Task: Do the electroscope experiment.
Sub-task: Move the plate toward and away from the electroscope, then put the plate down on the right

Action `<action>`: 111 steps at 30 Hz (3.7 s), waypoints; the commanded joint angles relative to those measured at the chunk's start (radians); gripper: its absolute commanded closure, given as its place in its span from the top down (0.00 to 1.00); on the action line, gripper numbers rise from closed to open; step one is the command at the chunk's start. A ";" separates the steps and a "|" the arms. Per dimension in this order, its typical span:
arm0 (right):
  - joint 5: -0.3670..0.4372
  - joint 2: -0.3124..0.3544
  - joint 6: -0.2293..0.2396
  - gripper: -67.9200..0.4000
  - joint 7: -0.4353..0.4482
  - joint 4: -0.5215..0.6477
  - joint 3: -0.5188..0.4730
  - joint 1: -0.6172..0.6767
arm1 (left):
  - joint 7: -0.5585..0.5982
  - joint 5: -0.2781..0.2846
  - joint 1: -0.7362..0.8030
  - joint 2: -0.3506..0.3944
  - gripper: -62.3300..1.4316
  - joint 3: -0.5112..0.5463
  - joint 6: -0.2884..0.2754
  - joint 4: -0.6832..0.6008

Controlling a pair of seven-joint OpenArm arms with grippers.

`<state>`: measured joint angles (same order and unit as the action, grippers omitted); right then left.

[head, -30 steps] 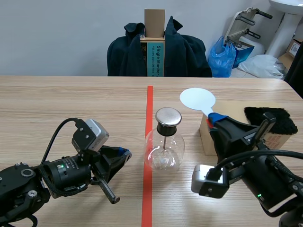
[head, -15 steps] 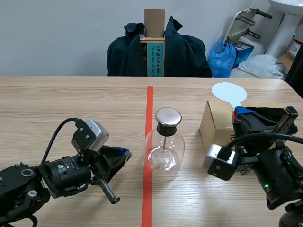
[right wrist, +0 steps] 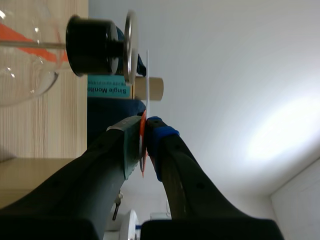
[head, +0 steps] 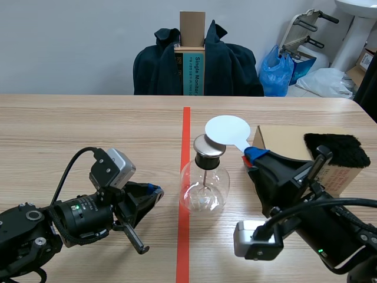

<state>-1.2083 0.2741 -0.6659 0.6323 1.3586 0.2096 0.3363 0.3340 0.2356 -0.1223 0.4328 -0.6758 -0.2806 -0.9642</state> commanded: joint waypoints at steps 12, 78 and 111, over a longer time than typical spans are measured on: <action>0.007 0.005 -0.008 0.02 0.132 0.021 -0.008 -0.004 | 0.014 0.007 -0.008 0.000 0.06 0.006 0.002 -0.018; 0.094 0.078 0.016 0.02 -0.533 -0.101 0.088 -0.035 | 0.013 0.007 -0.008 0.000 0.06 0.006 0.002 -0.018; 0.852 0.148 0.019 1.00 -0.544 0.030 0.032 0.178 | 0.010 0.014 0.101 0.093 0.07 0.060 0.002 -0.143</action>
<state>-0.3668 0.3836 -0.6315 0.0826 1.3365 0.2718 0.5179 0.3248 0.2371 -0.0574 0.4934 -0.6369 -0.2806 -1.0512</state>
